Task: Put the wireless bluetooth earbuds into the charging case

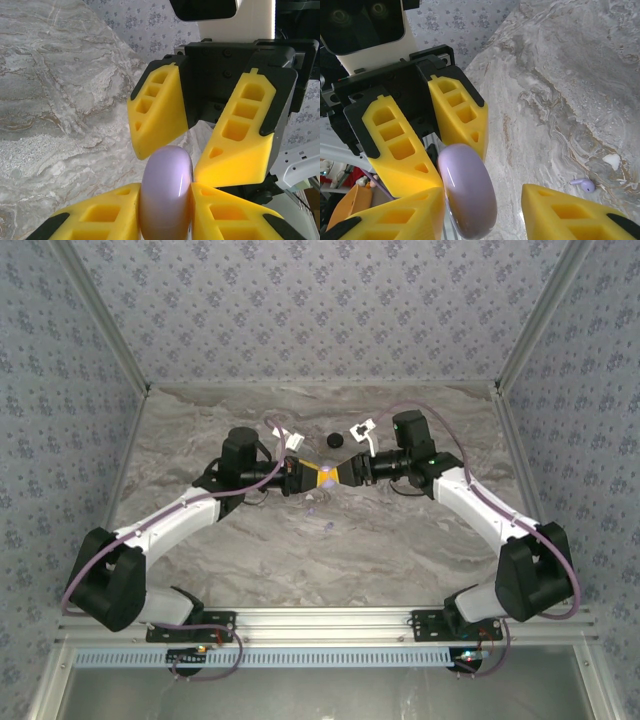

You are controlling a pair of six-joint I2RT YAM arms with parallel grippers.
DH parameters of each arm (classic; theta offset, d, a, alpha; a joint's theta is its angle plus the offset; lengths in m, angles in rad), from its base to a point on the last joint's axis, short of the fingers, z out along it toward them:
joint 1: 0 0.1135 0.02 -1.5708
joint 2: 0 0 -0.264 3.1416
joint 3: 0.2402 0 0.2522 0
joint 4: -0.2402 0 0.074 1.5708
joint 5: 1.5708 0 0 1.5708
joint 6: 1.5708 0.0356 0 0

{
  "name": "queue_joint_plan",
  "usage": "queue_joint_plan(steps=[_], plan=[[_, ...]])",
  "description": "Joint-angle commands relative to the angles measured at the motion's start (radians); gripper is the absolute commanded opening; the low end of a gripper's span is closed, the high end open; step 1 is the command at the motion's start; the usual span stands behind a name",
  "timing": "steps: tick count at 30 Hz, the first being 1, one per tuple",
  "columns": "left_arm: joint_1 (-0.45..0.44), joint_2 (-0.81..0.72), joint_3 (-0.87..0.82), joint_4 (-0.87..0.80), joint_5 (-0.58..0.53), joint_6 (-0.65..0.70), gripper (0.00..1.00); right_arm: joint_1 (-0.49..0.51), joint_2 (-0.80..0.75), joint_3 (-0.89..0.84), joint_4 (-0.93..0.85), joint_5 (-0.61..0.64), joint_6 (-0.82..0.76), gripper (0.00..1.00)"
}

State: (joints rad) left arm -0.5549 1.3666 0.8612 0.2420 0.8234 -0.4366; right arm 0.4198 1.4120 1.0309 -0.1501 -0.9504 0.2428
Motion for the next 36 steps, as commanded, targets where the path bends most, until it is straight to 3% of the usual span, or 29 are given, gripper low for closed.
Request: queue_joint_plan(steps=[1,13,18,25,36], plan=[[-0.009,-0.026,0.036,0.005,0.025,0.021,0.27,0.009,0.008,0.037,-0.015,-0.039,-0.020,0.41],[-0.015,-0.023,0.039,0.009,0.019,0.021,0.27,0.022,0.017,0.047,-0.052,-0.062,-0.046,0.35],[-0.015,-0.023,0.038,0.004,0.005,0.019,0.28,0.022,0.013,0.052,-0.060,-0.051,-0.045,0.25],[-0.016,-0.051,0.016,0.009,-0.049,-0.003,0.51,0.005,-0.022,0.046,-0.033,-0.022,-0.012,0.22],[-0.025,-0.124,-0.073,0.086,-0.065,-0.084,0.65,-0.012,-0.059,0.067,-0.030,-0.004,0.022,0.22]])
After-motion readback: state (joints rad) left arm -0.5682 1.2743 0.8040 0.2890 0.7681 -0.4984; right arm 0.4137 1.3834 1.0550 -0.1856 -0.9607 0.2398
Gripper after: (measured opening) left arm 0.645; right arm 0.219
